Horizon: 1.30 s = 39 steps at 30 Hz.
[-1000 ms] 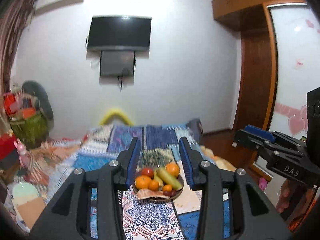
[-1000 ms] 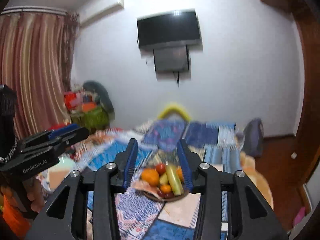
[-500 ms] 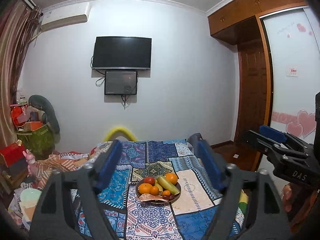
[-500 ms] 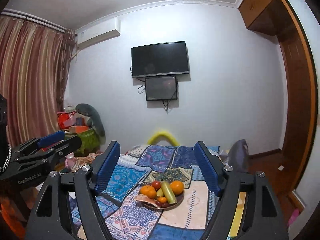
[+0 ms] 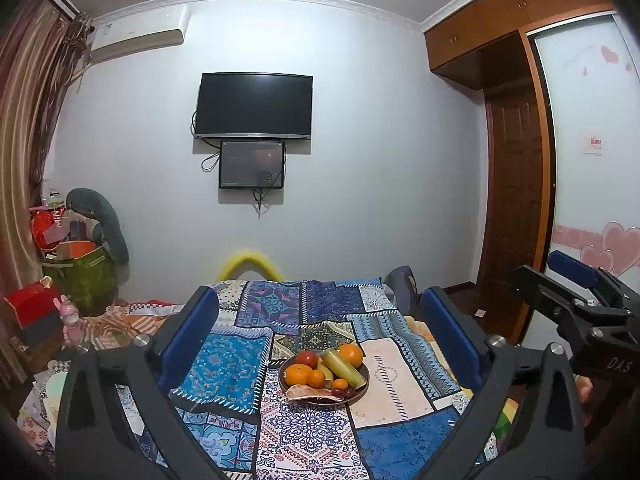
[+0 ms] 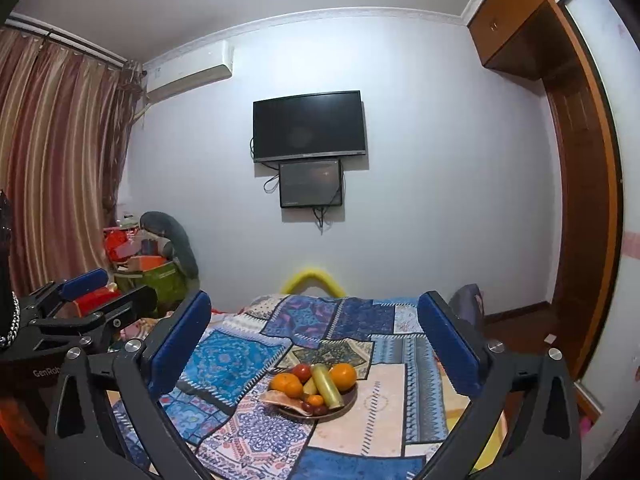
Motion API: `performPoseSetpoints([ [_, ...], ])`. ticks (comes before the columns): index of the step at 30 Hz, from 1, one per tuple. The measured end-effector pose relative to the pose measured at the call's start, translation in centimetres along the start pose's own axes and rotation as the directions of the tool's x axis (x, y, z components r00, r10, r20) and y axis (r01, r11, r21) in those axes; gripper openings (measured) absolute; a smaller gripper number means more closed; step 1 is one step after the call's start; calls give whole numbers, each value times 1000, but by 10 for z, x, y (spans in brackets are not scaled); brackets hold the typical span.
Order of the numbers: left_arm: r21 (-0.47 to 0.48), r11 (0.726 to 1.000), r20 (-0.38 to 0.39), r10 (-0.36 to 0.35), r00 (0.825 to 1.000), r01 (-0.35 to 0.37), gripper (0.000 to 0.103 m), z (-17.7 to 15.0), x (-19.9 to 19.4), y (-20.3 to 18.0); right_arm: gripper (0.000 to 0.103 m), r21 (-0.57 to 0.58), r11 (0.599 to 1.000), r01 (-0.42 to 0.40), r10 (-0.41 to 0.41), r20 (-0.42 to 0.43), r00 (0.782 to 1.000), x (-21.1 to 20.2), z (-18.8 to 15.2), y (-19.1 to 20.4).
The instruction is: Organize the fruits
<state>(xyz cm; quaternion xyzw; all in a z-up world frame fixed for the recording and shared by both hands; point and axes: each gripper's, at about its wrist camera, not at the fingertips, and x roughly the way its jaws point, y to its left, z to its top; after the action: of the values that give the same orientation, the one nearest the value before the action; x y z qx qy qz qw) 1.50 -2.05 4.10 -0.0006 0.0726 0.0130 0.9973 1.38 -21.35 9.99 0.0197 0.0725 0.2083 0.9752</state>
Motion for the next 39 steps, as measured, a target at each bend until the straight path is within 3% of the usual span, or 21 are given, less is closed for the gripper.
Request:
performPoseSetpoints([
  [39,-15,1000,-18,-5,1000,5,103,-5,6,5,103,4,1000,8,-8,-18,1000,-6,-1,-2],
])
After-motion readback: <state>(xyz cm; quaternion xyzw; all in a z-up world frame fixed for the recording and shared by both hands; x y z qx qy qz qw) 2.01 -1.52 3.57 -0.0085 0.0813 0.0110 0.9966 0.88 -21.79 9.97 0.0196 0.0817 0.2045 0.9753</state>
